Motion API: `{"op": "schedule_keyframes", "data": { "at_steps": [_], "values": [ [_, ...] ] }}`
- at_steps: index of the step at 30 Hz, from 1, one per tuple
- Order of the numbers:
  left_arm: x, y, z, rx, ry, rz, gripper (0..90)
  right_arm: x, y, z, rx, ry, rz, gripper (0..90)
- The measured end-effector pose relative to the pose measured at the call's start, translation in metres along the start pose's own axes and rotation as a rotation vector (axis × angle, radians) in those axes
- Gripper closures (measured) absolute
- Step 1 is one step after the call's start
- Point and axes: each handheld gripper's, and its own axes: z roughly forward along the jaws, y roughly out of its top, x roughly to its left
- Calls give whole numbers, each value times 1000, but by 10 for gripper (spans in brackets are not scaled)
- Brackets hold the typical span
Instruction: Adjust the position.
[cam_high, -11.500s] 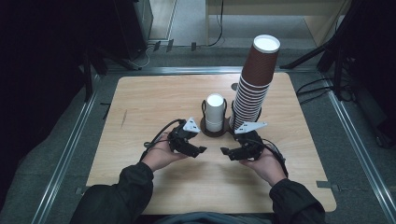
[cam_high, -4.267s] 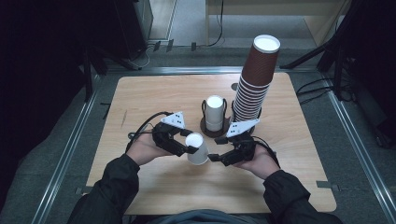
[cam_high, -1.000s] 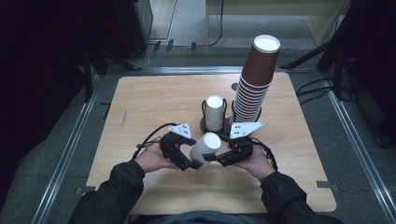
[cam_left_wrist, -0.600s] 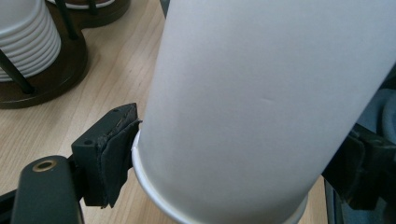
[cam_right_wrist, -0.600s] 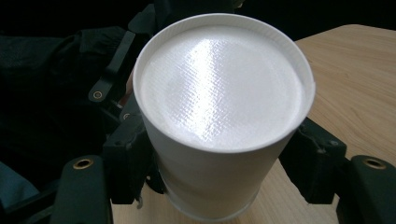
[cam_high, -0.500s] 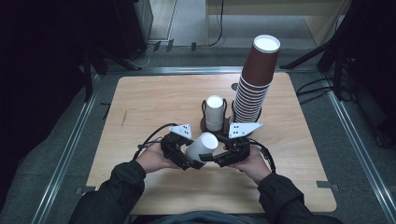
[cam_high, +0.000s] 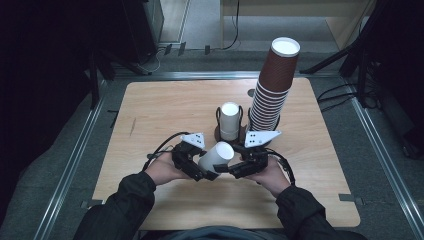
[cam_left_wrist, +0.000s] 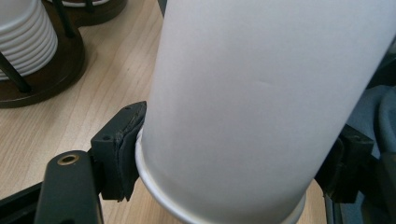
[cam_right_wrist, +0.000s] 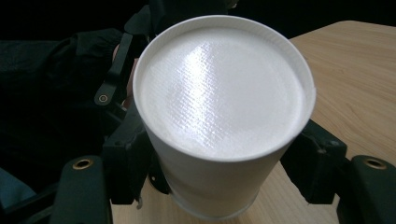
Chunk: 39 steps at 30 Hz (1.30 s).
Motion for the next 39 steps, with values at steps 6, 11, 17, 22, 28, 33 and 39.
{"op": "schedule_keyframes", "data": {
  "at_steps": [6,11,17,22,28,33,39],
  "values": [
    [2,-1,-4,-12,8,-3,231,1,3,-1,9,-16,15,236],
    [4,-1,-9,-18,2,-5,245,1,4,-1,36,-29,-2,218],
    [7,-1,-15,-20,-6,-8,265,1,5,-3,69,-47,-15,210],
    [11,-2,-23,-17,10,-19,274,2,5,-6,126,-74,-46,210],
    [11,0,-29,47,81,24,274,1,2,-5,210,-101,-46,211],
    [14,2,-31,100,119,44,274,-1,-2,-5,260,-113,-46,218],
    [17,3,-28,166,147,53,271,-3,-6,-7,305,-137,-53,222]
  ]
}}
